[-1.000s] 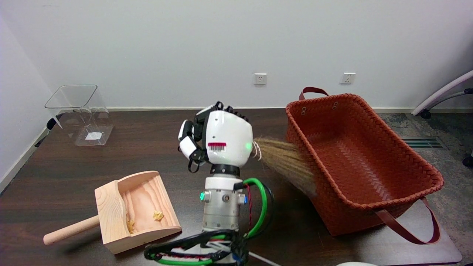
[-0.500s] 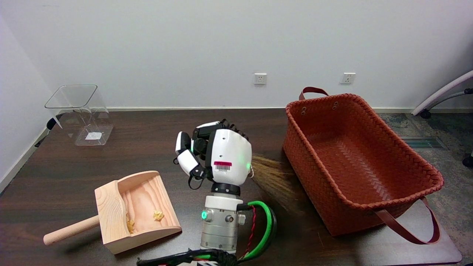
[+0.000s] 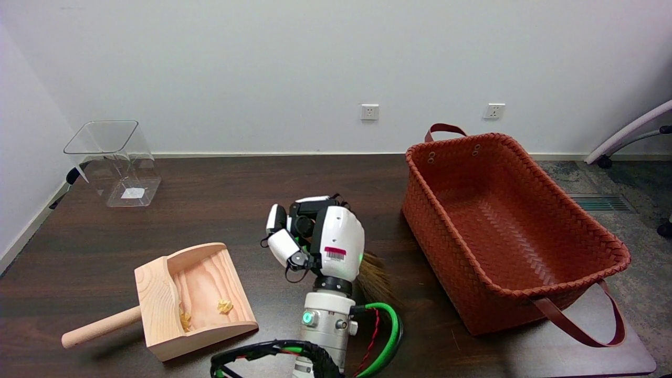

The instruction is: Sweep the paper balls into the dustpan.

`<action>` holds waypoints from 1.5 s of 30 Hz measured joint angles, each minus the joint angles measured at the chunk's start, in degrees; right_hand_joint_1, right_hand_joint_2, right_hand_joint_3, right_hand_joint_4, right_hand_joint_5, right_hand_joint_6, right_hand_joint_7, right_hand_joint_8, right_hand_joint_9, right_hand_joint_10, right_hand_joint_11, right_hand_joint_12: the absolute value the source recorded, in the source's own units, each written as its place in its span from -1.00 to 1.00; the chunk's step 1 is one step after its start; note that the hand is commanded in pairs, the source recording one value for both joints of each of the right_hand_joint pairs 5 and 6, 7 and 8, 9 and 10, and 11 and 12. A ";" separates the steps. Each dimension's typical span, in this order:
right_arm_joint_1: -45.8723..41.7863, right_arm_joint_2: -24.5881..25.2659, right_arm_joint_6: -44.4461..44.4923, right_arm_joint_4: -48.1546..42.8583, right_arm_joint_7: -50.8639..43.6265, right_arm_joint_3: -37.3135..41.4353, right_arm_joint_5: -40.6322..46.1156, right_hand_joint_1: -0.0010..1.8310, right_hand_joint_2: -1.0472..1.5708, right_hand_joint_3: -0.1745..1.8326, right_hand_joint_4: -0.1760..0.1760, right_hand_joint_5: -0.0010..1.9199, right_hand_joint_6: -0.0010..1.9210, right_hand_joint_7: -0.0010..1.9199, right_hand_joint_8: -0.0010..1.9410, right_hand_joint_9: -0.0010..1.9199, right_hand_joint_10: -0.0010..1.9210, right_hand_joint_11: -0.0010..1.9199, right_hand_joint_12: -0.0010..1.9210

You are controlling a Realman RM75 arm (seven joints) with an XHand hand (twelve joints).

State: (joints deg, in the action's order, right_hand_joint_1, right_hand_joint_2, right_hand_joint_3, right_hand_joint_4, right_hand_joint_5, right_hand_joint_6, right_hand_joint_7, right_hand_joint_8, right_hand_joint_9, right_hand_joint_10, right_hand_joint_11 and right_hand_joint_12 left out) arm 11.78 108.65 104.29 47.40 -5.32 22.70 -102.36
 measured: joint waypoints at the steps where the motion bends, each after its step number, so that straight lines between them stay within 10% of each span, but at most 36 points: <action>1: -0.12 0.03 0.10 -0.30 0.50 0.06 0.35 0.41 1.00 -0.20 0.00 1.00 1.00 1.00 0.98 1.00 1.00 1.00 1.00; 45: 1.20 1.93 -14.89 3.69 31.59 0.58 8.02 0.33 1.00 -0.21 0.00 1.00 1.00 1.00 0.98 1.00 1.00 1.00 1.00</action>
State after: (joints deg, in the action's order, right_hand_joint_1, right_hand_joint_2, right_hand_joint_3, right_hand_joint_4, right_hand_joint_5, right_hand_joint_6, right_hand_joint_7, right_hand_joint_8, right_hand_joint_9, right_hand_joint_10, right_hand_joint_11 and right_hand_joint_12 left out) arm 12.98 110.58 89.41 51.10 26.27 23.28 -94.34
